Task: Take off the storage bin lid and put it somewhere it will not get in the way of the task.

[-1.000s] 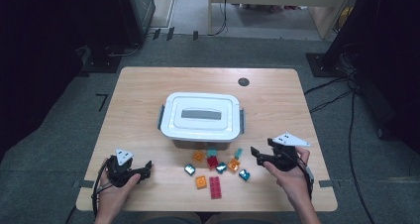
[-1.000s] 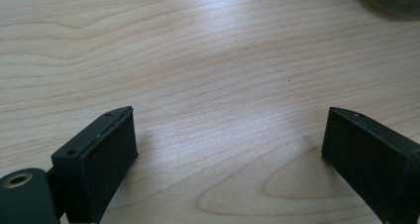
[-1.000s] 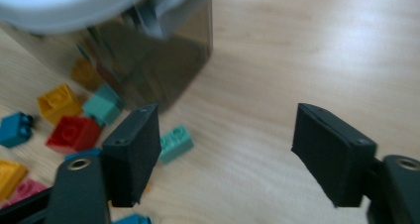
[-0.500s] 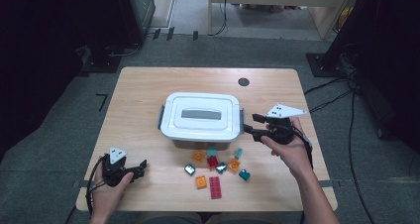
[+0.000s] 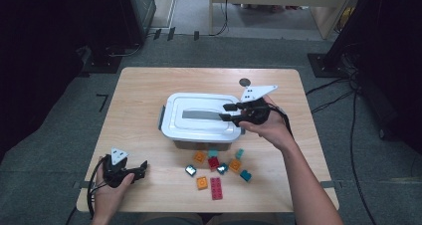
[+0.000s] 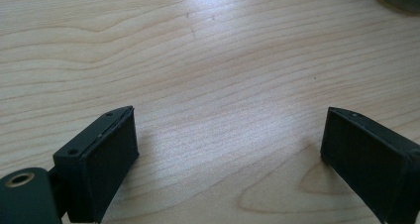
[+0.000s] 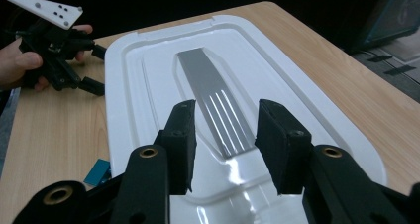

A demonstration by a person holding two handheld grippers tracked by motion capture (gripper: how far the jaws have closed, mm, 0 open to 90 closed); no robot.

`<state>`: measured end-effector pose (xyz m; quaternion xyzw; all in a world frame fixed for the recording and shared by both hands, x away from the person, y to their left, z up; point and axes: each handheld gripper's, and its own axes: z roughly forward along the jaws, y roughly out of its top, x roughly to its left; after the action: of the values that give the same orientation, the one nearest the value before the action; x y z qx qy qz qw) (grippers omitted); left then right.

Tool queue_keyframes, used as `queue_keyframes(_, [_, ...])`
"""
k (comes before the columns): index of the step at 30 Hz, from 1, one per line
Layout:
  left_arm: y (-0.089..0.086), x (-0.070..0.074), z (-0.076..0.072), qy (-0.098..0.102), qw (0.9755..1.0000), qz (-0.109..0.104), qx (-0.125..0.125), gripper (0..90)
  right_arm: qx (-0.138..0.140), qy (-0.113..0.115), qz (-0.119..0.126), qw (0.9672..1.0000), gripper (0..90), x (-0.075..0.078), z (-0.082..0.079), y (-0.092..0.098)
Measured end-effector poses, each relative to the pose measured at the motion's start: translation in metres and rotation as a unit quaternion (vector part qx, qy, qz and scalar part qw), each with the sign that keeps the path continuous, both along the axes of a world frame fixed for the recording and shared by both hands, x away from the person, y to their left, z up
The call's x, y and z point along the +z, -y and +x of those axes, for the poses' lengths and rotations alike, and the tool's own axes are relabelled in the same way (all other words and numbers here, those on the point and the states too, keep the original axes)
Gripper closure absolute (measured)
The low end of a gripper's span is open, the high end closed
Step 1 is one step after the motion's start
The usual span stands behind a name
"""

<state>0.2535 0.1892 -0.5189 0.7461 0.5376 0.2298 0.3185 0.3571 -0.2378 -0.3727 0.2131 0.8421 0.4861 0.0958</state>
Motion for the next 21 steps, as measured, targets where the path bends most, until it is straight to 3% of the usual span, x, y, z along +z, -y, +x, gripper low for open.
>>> queue_keyframes(4, [0.000, 0.000, 0.000, 0.000, 1.0000, 0.000, 0.000, 7.5, 0.041, -0.014, -0.008, 0.9990, 68.0, -0.004, 0.011, -0.015])
queue_keyframes(8, [0.000, 0.000, 0.000, 0.000, 1.0000, 0.000, 0.000, 7.4, 0.066, -0.014, -0.023, 0.9975, 73.5, -0.007, 0.019, -0.028])
queue_keyframes(14, [0.000, 0.000, 0.000, 0.000, 1.0000, 0.000, 0.000, 7.4, 0.089, -0.016, -0.039, 0.9952, 73.0, -0.009, 0.030, -0.042])
queue_keyframes(16, [0.000, 0.000, 0.000, 0.000, 1.0000, 0.000, 0.000, 7.4, 0.099, -0.015, -0.058, 0.9933, 71.0, -0.011, 0.036, -0.051])
queue_keyframes(21, [0.000, 0.000, 0.000, 0.000, 1.0000, 0.000, 0.000, 7.5, 0.100, -0.012, -0.064, 0.9929, 65.7, -0.011, 0.042, -0.064])
